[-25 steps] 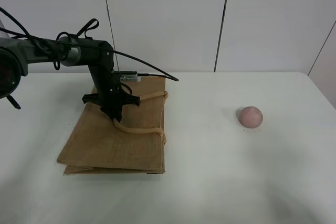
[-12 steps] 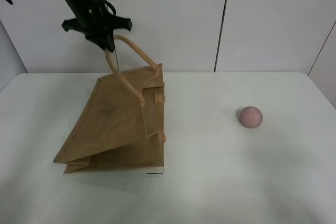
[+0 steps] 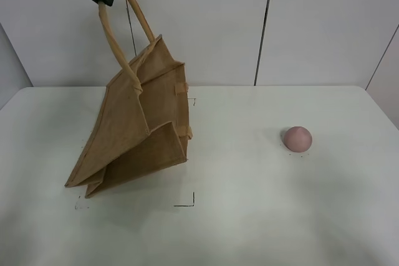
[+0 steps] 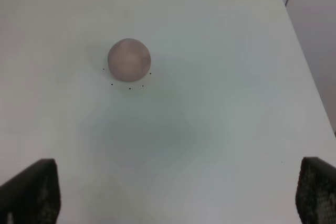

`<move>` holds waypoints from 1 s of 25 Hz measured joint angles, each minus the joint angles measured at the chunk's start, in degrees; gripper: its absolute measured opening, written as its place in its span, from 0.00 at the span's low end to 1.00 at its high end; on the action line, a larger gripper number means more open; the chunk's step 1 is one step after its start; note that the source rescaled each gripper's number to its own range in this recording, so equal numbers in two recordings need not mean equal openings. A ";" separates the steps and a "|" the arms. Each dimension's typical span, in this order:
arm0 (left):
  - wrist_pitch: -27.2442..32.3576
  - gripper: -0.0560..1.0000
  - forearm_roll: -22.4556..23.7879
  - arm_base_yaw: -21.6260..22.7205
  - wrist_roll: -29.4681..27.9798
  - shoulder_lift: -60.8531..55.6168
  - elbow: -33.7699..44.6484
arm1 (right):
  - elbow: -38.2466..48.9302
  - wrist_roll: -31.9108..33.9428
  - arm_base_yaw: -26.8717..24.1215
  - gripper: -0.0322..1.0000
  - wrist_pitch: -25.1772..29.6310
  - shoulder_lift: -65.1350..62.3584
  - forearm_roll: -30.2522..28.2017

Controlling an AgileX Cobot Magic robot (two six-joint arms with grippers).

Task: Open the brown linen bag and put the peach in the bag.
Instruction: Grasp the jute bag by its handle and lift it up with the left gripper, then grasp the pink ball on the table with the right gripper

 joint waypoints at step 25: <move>0.00 0.06 -3.60 0.00 0.99 -2.62 0.05 | -2.31 0.18 0.00 1.00 -3.28 12.15 0.00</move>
